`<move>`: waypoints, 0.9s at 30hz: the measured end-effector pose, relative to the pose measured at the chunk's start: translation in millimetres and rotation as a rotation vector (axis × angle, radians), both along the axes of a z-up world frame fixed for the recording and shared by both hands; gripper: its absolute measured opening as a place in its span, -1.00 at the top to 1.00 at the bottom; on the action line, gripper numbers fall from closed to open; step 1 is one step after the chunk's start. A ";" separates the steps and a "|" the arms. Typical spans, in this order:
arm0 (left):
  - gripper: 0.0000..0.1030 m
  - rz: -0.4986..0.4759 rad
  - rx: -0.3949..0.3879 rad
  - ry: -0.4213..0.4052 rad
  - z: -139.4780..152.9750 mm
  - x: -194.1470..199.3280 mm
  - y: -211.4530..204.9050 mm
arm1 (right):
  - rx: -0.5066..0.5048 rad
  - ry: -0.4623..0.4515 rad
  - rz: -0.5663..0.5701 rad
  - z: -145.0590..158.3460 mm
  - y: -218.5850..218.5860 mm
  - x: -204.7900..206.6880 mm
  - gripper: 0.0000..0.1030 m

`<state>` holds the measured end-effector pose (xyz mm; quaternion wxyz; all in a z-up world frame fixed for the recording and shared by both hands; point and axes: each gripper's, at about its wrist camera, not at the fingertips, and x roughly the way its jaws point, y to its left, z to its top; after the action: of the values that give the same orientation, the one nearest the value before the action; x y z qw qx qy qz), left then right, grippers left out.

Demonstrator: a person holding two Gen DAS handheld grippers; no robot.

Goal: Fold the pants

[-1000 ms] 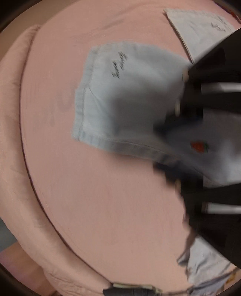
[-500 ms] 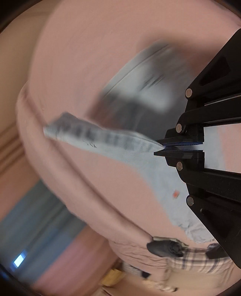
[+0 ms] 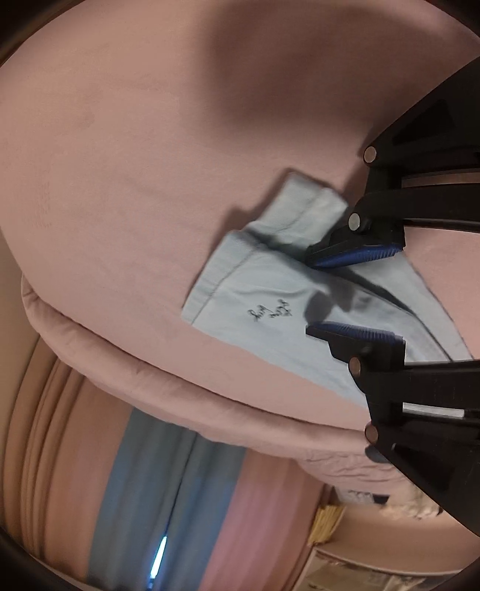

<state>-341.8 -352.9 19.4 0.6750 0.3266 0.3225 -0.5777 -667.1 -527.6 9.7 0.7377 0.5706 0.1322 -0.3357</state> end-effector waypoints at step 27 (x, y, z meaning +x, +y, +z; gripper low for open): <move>0.20 0.133 -0.137 0.155 34.9 37.4 59.2 | -0.336 0.330 0.240 61.5 58.5 45.7 0.06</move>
<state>-304.4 -293.7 54.3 0.7055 0.2121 0.3544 -0.5759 -621.4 -469.1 71.3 0.8250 0.3579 0.2600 -0.3518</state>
